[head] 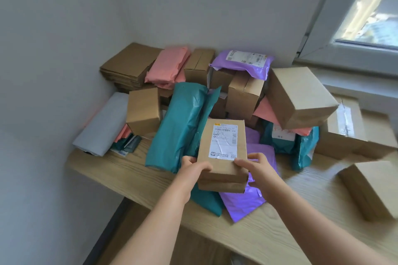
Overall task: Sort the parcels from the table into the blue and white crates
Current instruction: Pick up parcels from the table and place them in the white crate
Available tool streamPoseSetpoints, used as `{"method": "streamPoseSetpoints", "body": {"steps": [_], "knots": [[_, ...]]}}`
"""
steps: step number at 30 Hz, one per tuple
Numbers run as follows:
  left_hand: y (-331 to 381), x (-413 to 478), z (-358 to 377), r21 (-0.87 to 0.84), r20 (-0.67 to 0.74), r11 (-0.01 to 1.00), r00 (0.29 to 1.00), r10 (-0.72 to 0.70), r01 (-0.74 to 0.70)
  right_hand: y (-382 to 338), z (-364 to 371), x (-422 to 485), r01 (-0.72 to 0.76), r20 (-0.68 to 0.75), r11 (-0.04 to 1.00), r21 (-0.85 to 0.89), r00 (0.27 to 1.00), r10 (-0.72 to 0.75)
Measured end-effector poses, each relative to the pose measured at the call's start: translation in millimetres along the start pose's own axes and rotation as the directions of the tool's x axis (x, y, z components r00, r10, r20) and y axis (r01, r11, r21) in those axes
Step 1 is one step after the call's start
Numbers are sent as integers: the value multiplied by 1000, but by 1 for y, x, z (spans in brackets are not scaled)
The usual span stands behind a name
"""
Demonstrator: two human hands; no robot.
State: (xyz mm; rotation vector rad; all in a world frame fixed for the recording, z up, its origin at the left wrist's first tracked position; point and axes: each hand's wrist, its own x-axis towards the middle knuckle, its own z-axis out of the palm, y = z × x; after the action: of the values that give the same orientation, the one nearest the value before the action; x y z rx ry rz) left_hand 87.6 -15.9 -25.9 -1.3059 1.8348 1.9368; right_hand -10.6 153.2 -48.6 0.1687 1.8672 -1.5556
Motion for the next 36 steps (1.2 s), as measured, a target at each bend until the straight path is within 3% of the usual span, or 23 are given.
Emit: {"method": "streamPoseSetpoints", "body": {"steps": [3,8,18,26,36], "knots": [[-2,-9,5,-35,102,999,994,25,-22,-5,-18,-17,28,-7,994,109,1000,-28],[6,-20,15,-177,215,981,969,121,-83,-11,-43,-50,149,88,981,123,983,-160],[21,-35,47,-232,307,967,935,179,-109,10,-66,-93,236,-116,942,238,970,-213],[33,-65,68,-324,344,926,888,306,-194,-4,-96,-117,262,155,917,301,935,-318],[39,-91,90,-367,328,896,867,375,-249,-13,-127,-131,334,149,886,321,906,-396]]}}
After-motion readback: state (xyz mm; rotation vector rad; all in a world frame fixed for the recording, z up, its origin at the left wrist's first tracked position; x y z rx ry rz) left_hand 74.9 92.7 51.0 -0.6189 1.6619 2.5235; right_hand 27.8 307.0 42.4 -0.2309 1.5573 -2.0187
